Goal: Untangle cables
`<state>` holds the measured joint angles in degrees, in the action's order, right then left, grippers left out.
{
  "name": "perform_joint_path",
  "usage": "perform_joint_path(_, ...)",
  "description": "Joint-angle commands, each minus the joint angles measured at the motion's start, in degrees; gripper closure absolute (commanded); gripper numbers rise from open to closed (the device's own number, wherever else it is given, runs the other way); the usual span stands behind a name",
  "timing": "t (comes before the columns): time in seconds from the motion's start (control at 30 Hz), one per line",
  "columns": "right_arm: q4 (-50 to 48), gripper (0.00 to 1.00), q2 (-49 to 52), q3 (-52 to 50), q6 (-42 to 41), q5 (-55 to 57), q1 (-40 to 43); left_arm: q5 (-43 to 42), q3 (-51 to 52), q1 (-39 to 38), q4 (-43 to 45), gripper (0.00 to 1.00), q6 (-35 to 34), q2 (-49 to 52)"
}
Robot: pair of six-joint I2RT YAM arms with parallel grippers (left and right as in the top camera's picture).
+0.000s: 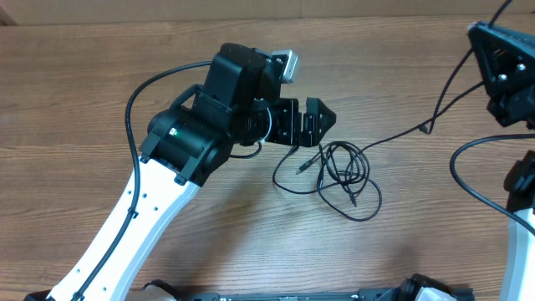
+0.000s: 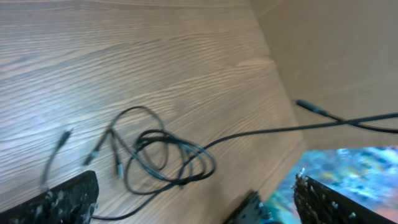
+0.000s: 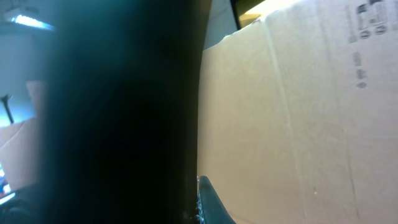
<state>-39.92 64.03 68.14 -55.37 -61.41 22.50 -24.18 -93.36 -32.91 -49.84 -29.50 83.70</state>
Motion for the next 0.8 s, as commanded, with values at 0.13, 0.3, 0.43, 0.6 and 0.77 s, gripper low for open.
perform_joint_path(0.13, -1.68, 0.96, -0.24, 0.63, -3.34, 2.08, 0.52, 3.8, -0.48, -0.9, -3.63, 0.07, 10.43, 2.64)
perform_joint_path(0.3, -1.62, 0.96, -0.24, 0.63, -3.37, 1.75, 0.52, 3.82, -0.48, -0.87, -7.13, 0.09, 24.61, 8.33)
perform_joint_path(0.43, -1.64, 0.96, -0.24, 0.63, -3.37, 1.55, 0.52, 2.25, -0.48, -1.09, -7.04, 0.03, 32.61, 13.81)
perform_joint_path(0.6, -1.62, 0.96, -0.24, 0.61, -3.34, 1.01, 0.52, -6.99, -0.48, -1.99, -6.16, 0.04, 48.54, 18.36)
perform_joint_path(0.77, -1.64, 0.96, -0.24, 0.61, -3.34, 0.26, 0.52, -6.71, -0.48, -2.12, -3.32, 0.0, 56.37, 21.68)
